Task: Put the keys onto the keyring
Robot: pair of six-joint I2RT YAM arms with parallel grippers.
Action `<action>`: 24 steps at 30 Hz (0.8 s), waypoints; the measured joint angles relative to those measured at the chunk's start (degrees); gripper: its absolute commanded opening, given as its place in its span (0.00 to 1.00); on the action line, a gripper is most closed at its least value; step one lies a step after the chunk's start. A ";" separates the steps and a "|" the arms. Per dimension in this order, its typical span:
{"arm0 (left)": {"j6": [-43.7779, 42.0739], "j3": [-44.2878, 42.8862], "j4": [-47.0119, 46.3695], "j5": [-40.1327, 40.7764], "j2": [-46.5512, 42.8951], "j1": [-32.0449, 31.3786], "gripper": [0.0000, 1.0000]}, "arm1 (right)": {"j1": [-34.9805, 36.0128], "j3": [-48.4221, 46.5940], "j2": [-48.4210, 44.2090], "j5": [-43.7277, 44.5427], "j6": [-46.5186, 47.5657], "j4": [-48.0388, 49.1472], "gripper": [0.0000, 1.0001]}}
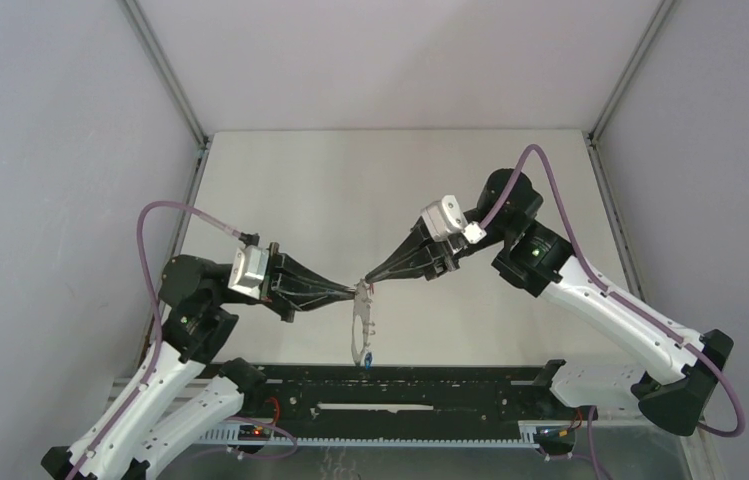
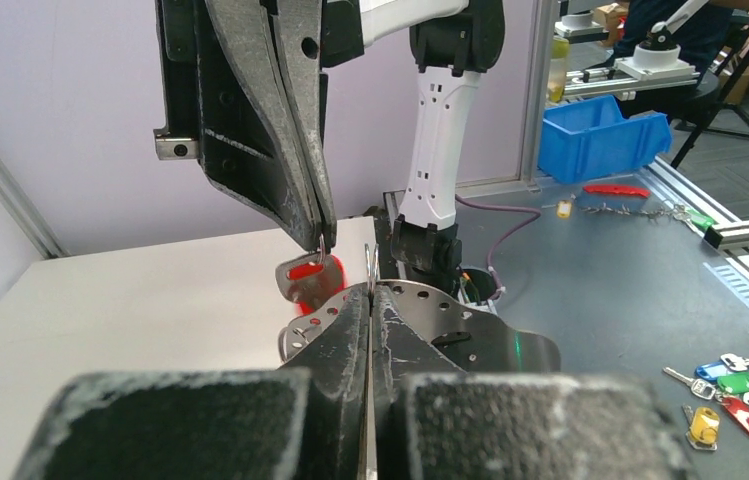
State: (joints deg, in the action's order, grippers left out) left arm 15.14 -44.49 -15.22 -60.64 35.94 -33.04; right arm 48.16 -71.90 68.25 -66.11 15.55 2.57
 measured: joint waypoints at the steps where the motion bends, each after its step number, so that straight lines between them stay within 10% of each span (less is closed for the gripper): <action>1: 0.00 0.00 0.00 0.00 0.00 -0.02 0.00 | 0.07 0.24 0.00 -0.22 -0.50 0.96 0.00; 24: 0.07 -0.52 0.98 -2.78 -0.46 -1.25 0.00 | 2.73 1.79 0.72 -5.75 -10.62 17.66 0.00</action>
State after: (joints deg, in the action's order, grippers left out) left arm 15.20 -45.01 -14.24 -63.42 35.48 -34.28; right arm 50.89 -70.11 68.97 -71.85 4.93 20.23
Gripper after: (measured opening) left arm 0.008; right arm 0.006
